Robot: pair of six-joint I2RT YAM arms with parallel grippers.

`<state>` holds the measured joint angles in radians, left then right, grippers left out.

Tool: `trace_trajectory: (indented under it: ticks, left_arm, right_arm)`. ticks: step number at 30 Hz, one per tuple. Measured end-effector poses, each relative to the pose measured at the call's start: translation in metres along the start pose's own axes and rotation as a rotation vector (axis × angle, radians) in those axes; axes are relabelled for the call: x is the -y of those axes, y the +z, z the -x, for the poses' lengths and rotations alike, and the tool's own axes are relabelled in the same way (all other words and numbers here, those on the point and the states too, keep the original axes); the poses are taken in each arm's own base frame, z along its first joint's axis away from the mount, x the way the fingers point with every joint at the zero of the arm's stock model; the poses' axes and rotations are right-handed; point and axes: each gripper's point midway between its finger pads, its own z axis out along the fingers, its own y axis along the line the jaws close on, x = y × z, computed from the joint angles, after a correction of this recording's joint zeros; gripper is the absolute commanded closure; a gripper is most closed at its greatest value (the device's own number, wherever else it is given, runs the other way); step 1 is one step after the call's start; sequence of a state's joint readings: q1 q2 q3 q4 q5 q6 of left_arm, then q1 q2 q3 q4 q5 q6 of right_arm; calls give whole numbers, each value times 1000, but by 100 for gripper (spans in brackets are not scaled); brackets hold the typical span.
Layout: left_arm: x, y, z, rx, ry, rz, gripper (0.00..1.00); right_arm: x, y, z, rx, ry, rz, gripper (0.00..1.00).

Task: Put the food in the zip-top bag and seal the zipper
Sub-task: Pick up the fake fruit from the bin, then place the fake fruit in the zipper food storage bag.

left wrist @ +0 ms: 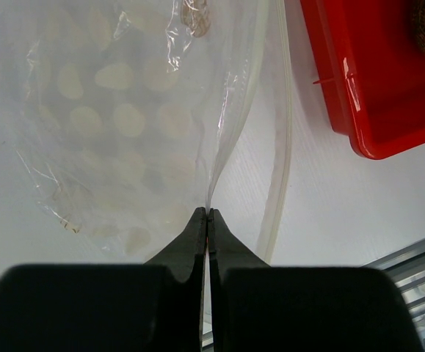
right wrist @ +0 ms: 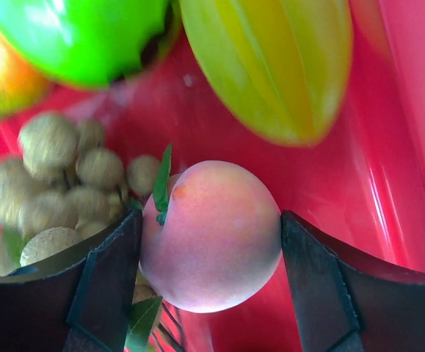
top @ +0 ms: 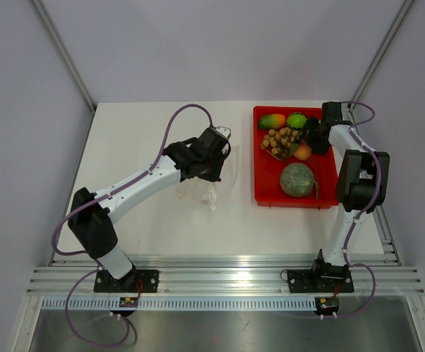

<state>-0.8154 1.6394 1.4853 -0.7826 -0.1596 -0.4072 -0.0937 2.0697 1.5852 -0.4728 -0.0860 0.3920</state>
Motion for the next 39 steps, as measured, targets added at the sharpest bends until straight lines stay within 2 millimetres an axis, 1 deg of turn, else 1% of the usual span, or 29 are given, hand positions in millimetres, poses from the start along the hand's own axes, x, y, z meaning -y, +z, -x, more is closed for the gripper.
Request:
trace_trajectory:
  ticks: [2,4,7,10,12,14,17,19,22,24,26,27,31,33,34,36,39]
  left_arm:
    - [1,0,0,0,-1,-4,100]
    - [3,0,1,1,-3,-15,100]
    - [8,0,6,4,-12,-34,100]
    - [17,1,21,28,-20,-54,100]
    - [22,2,31,44,-23,-64,100]
    - [27,3,39,55,-26,-74,100]
    - [33,5,47,66,-33,-91,100]
    - [35,7,47,61,-35,-98,100]
    - [38,10,44,45,-41,-110,100]
    - [40,14,43,35,-42,-115,100]
    - [43,16,45,31,-44,-123,100]
    - [44,18,46,30,-45,-127,100]
    - [49,16,52,38,-49,-144,100]
    - [53,12,57,49,-53,-161,100]
    - [55,10,59,53,-55,-172,100]
    - [60,7,62,55,-62,-194,100]
    - [66,5,61,46,-73,-225,100]
  right_arm:
    - [4,-13,-6,8,5,-14,58]
    - [8,-32,-11,26,9,-22,58]
    - [11,-67,-7,98,12,-37,57]
    - [10,-102,2,180,12,-35,57]
    - [10,-122,7,231,12,-34,57]
    - [11,-135,8,261,13,-34,57]
    - [12,-147,4,275,14,-24,58]
    - [9,-155,-1,278,17,0,59]
    - [-2,-170,-11,274,27,76,61]
    - [-16,-185,-16,278,29,144,61]
    - [-37,-201,-21,290,12,211,61]
    - [-51,-211,-28,291,-6,252,61]
    - [-112,-247,-66,262,-83,438,61]
    - [-129,-259,-79,247,-97,503,61]
    - [-134,-263,-84,237,-97,527,61]
    - [-143,-263,-92,216,-96,555,61]
    - [-152,-253,-105,170,-100,568,61]
